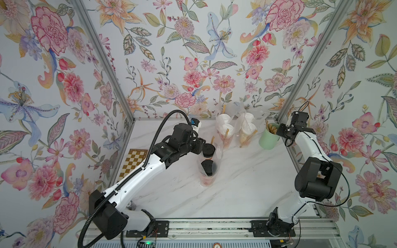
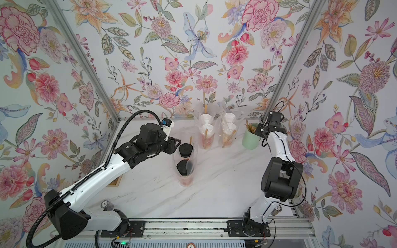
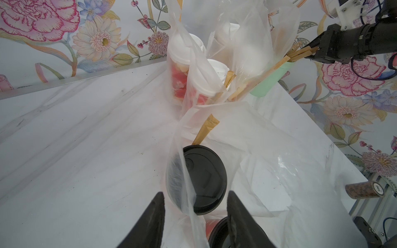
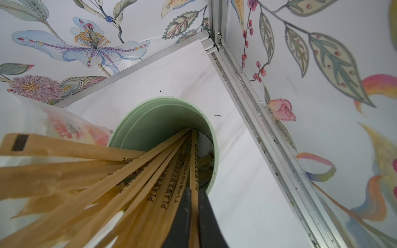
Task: Pack milk tea into plastic carrier bags
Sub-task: Pick up the straw from the container.
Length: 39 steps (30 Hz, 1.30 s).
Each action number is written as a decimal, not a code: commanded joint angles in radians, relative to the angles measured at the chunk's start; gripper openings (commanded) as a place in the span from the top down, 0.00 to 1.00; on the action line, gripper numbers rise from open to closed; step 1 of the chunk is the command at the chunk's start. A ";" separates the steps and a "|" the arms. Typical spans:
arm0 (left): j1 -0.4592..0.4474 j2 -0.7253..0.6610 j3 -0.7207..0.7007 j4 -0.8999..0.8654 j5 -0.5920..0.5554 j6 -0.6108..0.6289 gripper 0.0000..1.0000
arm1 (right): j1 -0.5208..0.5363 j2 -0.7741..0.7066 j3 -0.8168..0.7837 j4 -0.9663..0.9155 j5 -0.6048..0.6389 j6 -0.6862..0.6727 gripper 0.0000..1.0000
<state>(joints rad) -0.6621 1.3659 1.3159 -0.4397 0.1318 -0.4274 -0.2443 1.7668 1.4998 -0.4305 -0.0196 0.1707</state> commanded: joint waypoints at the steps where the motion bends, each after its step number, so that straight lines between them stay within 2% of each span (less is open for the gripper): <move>1: -0.007 0.004 0.006 0.009 0.018 -0.002 0.51 | 0.013 -0.034 0.011 0.012 0.034 -0.011 0.95; 9: -0.007 0.001 0.030 -0.012 0.015 0.000 0.51 | 0.037 -0.145 0.005 -0.002 0.089 -0.005 0.99; 25: -0.009 -0.032 0.056 -0.095 -0.020 -0.001 0.46 | 0.087 -0.412 0.087 -0.171 0.146 0.015 1.00; 34: -0.048 -0.051 0.079 -0.192 -0.090 -0.016 0.42 | 0.239 -0.538 0.156 -0.276 0.032 0.020 1.00; 39: -0.088 -0.048 0.101 -0.262 -0.148 -0.044 0.40 | 0.352 -0.571 0.210 -0.322 -0.098 0.017 1.00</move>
<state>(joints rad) -0.7307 1.3384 1.3811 -0.6304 0.0406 -0.4435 0.0647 1.2121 1.6699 -0.6964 -0.0196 0.1802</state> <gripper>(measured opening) 0.601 0.047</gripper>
